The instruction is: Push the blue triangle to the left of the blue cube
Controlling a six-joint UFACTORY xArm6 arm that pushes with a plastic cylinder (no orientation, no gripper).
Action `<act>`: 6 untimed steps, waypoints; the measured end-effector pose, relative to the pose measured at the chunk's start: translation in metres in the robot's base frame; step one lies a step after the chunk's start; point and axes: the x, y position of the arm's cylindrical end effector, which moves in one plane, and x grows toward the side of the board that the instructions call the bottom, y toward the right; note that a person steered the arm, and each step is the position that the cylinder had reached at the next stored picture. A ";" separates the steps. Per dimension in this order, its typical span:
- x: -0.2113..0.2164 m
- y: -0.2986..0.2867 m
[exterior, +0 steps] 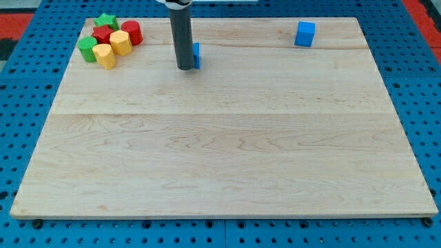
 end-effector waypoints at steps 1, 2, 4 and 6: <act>-0.007 0.009; -0.011 0.034; -0.023 -0.014; -0.042 0.008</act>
